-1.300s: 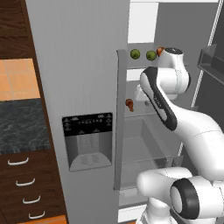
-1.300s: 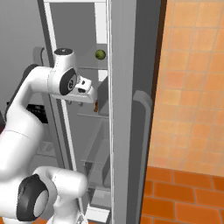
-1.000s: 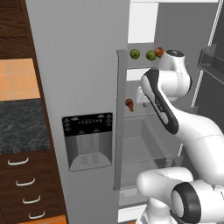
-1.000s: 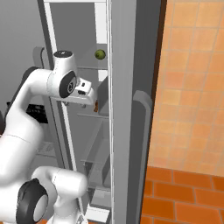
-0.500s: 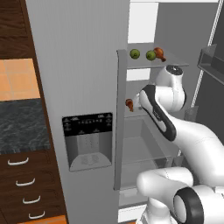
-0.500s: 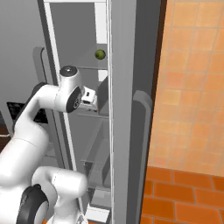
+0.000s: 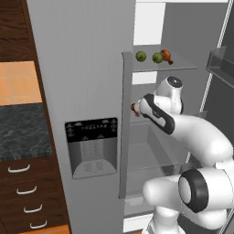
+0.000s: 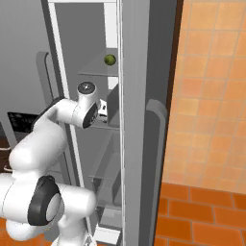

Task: Place one lime and one chicken drumstick in each tupperware on the nearby counter, to pack two identical lunches.

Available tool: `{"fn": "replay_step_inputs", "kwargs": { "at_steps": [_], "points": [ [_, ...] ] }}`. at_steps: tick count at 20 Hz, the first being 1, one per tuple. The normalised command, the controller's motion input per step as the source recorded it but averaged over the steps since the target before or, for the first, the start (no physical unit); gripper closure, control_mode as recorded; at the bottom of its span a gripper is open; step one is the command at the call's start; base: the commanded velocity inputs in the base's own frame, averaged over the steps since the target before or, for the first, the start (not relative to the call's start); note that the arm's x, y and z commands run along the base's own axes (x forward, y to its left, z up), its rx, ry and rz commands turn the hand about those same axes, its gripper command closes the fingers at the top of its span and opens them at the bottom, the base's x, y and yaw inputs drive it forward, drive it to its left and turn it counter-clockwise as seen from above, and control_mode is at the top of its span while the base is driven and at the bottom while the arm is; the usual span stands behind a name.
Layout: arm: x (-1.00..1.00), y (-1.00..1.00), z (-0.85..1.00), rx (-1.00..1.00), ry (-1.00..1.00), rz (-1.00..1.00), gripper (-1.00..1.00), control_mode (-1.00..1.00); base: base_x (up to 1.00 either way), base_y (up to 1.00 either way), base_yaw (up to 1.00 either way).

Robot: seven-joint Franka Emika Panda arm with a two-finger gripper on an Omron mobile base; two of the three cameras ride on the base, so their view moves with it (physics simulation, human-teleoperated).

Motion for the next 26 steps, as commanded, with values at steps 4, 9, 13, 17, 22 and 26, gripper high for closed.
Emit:
{"fn": "replay_step_inputs", "kwargs": {
  "at_steps": [4,9,13,17,22,26],
  "points": [
    [0.62,-0.13,-0.16,0.07,0.0,0.04,-1.0,-1.0,0.0,0.0,0.0],
    [0.61,-0.12,-0.06,0.08,0.0,0.05,-1.0,-1.0,0.0,0.0,0.0],
    [0.62,-0.01,-0.17,0.04,0.0,0.05,-1.0,-1.0,0.0,0.0,0.0],
    [0.62,0.0,-0.29,0.0,0.0,0.05,-1.0,-1.0,0.0,0.0,0.0],
    [0.62,0.0,-0.25,0.01,0.0,0.06,-1.0,-1.0,0.0,0.0,0.0],
    [0.52,0.0,-0.16,0.04,0.0,0.07,-1.0,-1.0,0.0,0.0,0.0]
  ]
}}
